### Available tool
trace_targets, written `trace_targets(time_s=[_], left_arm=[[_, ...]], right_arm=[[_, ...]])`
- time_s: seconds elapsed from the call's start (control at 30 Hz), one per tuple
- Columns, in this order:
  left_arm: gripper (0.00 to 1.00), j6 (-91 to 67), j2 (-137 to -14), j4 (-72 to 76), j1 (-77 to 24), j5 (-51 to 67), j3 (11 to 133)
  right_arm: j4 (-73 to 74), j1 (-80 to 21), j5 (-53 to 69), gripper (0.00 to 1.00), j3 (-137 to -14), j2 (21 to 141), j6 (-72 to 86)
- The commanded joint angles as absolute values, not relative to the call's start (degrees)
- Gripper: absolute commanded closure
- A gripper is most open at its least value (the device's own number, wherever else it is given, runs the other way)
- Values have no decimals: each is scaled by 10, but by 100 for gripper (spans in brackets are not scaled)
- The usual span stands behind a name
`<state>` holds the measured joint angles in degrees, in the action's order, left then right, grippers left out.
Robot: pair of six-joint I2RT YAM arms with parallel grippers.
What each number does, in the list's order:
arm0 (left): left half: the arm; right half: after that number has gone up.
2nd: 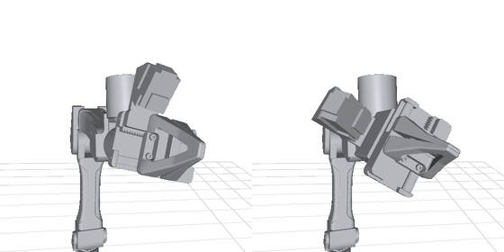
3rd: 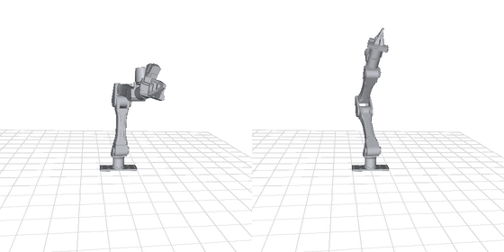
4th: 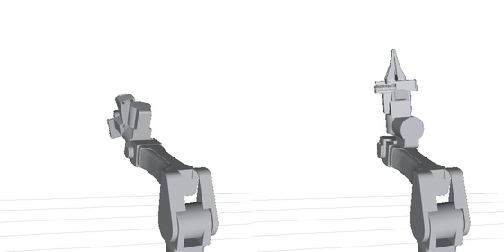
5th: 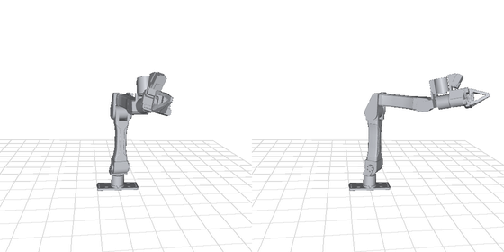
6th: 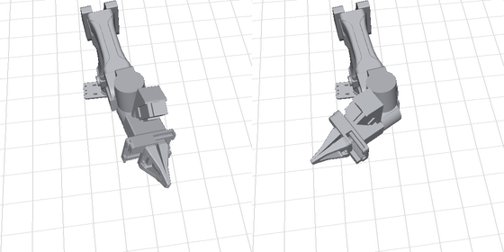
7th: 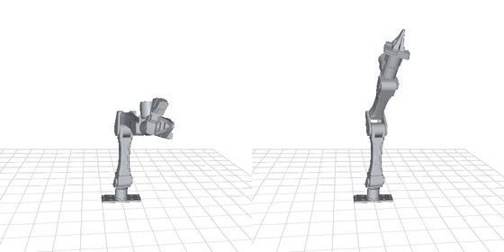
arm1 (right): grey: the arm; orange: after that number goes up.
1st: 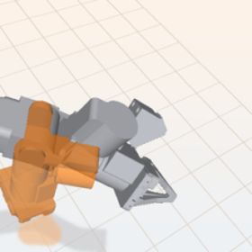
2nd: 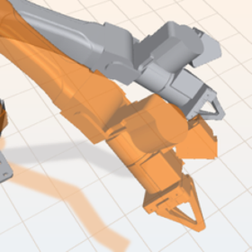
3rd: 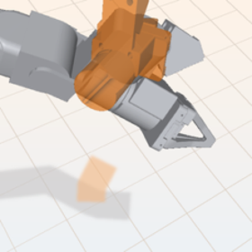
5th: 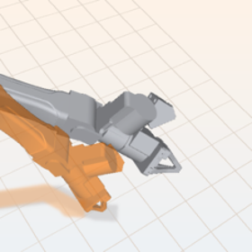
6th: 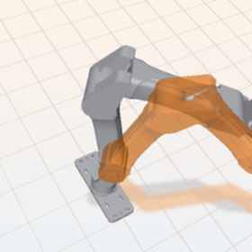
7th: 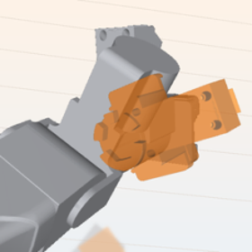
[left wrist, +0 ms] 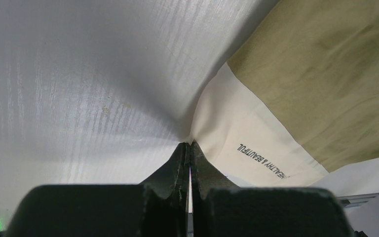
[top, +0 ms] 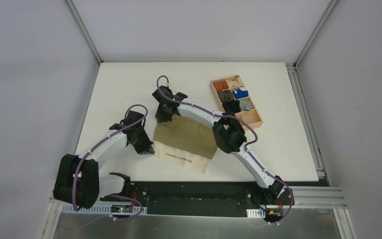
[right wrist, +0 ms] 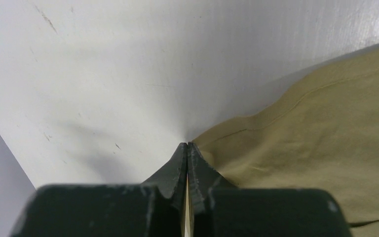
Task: Roll the underwear
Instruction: Fold the underwear at the center of the board.
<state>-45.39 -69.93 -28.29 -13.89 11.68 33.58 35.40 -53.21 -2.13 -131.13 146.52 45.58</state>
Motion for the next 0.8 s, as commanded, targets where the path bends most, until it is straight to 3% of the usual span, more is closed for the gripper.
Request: trace_targets(time_s=[0.0, 0.3, 0.57, 0.77], left_arm=[[100, -427, -676, -295, -139, 138, 354], [100, -362, -649, -346, -139, 169, 421], [100, -336, -652, -386, -165, 229, 485], [100, -356, -680, -408, -249, 220, 532]], right_arm=[[335, -528, -23, 100, -1315, 1387, 442], [310, -513, -28, 100, -1251, 1293, 445], [246, -483, -37, 100, -1047, 1138, 452], [219, -465, -34, 100, -916, 1055, 457]])
